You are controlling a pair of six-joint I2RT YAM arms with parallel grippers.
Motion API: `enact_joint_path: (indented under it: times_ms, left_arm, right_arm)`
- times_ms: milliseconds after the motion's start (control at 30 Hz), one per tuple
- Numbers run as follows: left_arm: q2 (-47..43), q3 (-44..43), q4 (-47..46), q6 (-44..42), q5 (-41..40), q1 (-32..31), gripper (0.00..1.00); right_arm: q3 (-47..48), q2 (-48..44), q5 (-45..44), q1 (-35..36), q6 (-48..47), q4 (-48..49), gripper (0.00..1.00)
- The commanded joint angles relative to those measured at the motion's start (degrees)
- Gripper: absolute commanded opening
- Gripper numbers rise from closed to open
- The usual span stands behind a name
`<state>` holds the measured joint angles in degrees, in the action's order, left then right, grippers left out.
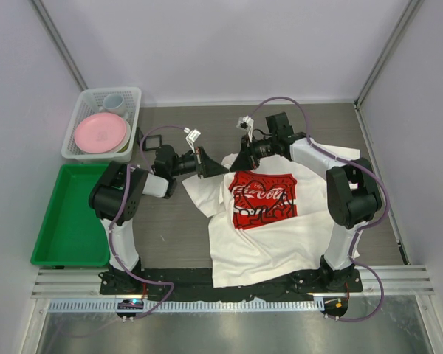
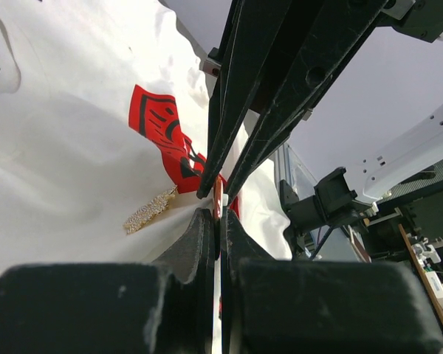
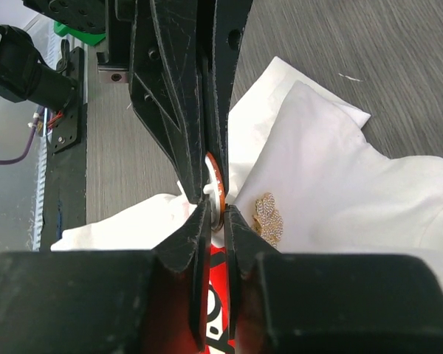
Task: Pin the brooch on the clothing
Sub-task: Pass from the right arm to the left
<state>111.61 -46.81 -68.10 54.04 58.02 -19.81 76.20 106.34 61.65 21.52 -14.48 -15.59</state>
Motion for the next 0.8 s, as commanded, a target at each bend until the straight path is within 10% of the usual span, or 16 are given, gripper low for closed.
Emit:
enact_joint_path:
  times_ms: [0,767]
  left_arm:
    - [0.01,-1.53,-1.34,-0.87,-2.21,-0.05,0.0]
    - [0.01,-2.67,-1.78,-1.22,-0.28,-0.4,0.0]
  right_arm:
    - [3.34,-3.43,6.91,1.51,-1.16,-1.37,0.16]
    - [7.55,-0.53,7.78,-1.3,-1.08,-4.0,0.33]
